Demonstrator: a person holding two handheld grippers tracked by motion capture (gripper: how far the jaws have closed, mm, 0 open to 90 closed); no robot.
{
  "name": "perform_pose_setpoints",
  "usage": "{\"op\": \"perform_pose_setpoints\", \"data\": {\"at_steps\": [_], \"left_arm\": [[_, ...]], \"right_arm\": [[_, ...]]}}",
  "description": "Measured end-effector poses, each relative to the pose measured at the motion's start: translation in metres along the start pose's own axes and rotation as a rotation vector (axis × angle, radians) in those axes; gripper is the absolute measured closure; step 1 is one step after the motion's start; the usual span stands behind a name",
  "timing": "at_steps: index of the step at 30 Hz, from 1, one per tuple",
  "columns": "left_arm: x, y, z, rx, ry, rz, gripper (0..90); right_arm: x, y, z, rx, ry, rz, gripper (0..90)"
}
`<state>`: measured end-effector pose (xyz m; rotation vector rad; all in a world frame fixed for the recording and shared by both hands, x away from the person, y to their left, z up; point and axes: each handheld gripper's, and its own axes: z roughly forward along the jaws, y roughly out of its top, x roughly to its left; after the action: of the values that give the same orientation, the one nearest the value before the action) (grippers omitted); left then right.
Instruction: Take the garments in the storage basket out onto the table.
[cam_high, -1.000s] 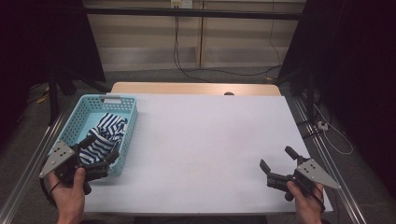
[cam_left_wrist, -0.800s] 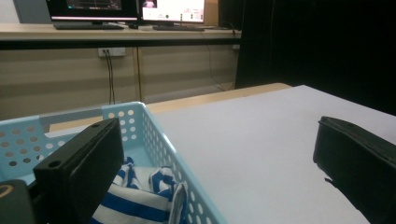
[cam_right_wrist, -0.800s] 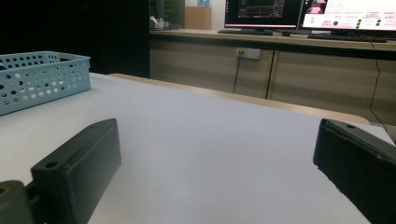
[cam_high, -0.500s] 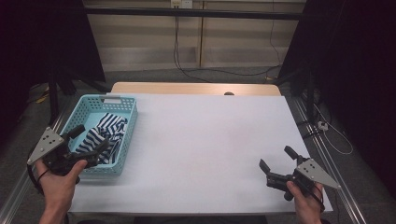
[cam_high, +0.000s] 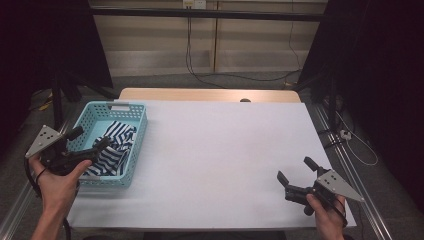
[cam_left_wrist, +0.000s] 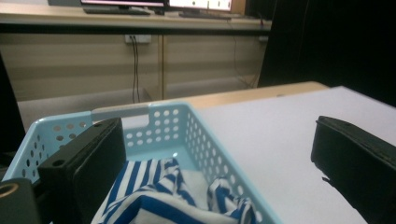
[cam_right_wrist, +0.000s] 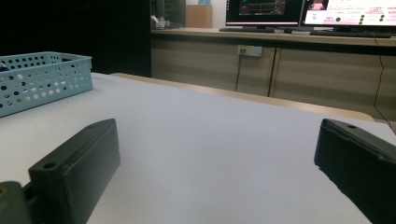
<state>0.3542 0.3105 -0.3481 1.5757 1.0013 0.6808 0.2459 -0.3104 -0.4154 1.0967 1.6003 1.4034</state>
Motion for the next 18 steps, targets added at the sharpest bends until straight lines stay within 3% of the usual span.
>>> {"op": "perform_pose_setpoints", "data": {"at_steps": [10,11,12,15,16,18], "left_arm": [[0.017,0.003,0.017,0.098,0.038,-0.015,2.6],[0.021,0.003,0.02,0.142,0.042,-0.032,2.6],[0.021,0.003,0.02,0.142,0.042,-0.032,2.9],[0.025,0.005,0.022,0.233,0.031,-0.044,4.5],[0.026,0.006,0.024,0.299,0.014,-0.046,5.5],[0.026,0.006,0.025,0.314,0.01,-0.04,7.3]], "right_arm": [[0.001,0.0,0.002,0.011,0.012,-0.004,0.0],[0.001,0.0,0.002,0.011,0.012,-0.004,0.0],[0.001,0.0,0.002,0.011,0.012,-0.004,0.0],[0.001,-0.001,0.002,0.015,0.013,-0.006,0.0],[0.002,-0.001,0.002,0.018,0.016,-0.003,0.0],[0.001,-0.001,0.003,0.019,0.015,-0.01,0.0]]}}
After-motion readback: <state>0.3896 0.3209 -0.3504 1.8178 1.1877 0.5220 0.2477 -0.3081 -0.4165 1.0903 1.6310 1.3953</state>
